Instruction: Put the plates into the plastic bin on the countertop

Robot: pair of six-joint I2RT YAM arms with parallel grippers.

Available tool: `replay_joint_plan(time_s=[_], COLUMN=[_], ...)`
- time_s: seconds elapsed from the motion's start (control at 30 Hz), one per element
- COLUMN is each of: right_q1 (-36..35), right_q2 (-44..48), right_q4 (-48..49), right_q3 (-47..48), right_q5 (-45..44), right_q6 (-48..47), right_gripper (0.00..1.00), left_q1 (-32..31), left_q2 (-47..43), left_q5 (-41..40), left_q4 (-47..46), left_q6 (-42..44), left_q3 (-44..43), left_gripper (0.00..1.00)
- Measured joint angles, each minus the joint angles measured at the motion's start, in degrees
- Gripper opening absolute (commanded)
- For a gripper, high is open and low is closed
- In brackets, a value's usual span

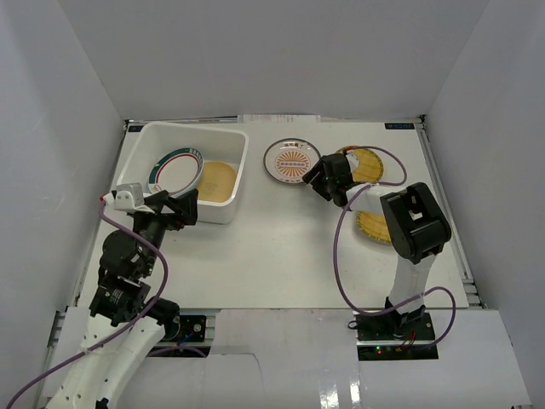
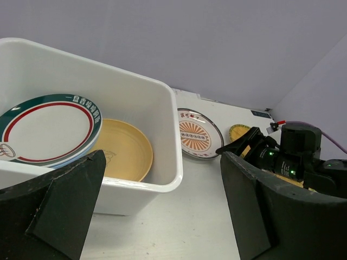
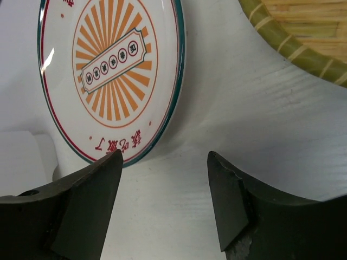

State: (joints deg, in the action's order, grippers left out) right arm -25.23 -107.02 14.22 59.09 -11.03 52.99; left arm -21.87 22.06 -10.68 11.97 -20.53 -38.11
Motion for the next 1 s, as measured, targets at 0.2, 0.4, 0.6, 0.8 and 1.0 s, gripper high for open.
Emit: replay_joint_plan(time_s=[0.2,0.4,0.6,0.8,1.0], right_q1=[0.52,1.14,1.11,-1.33,-12.57], right_q2=[-7.67,-7.61,9.86,23.69,16.44], right_q4=[5.05,12.66,11.30,10.12,7.72], right_q3=[4.33,3.10,-7.63,-1.95,15.80], right_q5=[0.63,0.02,-4.74,-7.32,-7.82], right_q6=[7.72,12.15,5.11,-4.83,-10.97], right_gripper=[0.20,0.08,0.08,0.08,0.08], left_q1=[0.00,0.00,0.00,0.00,0.00], left_q2=[0.87,1.14,0.87,0.79,0.28], left_q5=[0.26,0.37,0.85,1.09,1.09], left_q4=[-0.02,-0.09,-0.26,0.07,0.68], left_q6=[0.17,0.42,-0.04,-0.17,-0.94], left_q3=[0.04,0.17,0.13,-1.68,-4.20], left_gripper=[0.98,0.98,0.98,0.98,0.98])
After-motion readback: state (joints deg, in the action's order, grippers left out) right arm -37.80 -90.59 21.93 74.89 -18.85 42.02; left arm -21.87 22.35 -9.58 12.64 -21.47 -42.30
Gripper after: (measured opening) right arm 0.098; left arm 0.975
